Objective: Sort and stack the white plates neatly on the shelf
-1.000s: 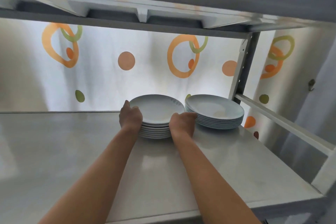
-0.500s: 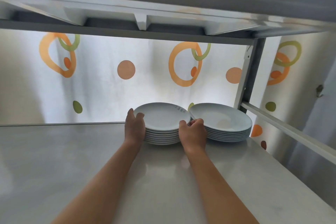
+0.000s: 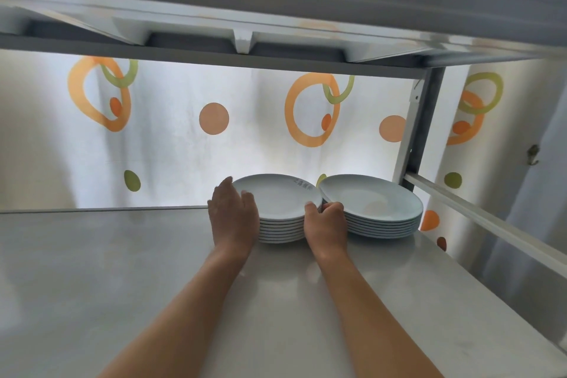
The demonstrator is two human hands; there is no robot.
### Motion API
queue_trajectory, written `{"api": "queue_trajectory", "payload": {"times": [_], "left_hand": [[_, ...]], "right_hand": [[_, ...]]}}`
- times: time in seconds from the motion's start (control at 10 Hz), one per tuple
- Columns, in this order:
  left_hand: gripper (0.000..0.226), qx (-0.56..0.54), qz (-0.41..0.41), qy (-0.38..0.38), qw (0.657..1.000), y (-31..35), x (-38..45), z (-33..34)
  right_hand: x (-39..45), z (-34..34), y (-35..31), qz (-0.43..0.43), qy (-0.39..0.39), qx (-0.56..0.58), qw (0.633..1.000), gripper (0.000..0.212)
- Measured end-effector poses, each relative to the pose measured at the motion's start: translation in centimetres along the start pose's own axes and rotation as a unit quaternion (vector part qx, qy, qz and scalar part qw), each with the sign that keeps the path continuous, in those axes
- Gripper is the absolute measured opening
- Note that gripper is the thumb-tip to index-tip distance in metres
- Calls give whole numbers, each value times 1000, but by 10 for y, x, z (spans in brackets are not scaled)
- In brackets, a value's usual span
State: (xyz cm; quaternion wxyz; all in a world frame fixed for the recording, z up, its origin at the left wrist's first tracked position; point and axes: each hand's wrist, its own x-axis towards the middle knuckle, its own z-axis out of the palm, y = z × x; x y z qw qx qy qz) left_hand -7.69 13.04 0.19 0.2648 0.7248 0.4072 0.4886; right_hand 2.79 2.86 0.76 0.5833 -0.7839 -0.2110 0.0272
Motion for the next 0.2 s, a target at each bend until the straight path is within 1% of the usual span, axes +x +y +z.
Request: {"api": "queue_trajectory", "payload": {"times": [0.1,0.2], "left_hand": [[52,89,144,-4,986,11,-16,-2],[60,153,214,-19,964,14,-34,-2]], "right_hand": [[-6,-5,-6,6,7,2,1000,33],[-17,-8,-5,5,17,-1,1000,35]]}}
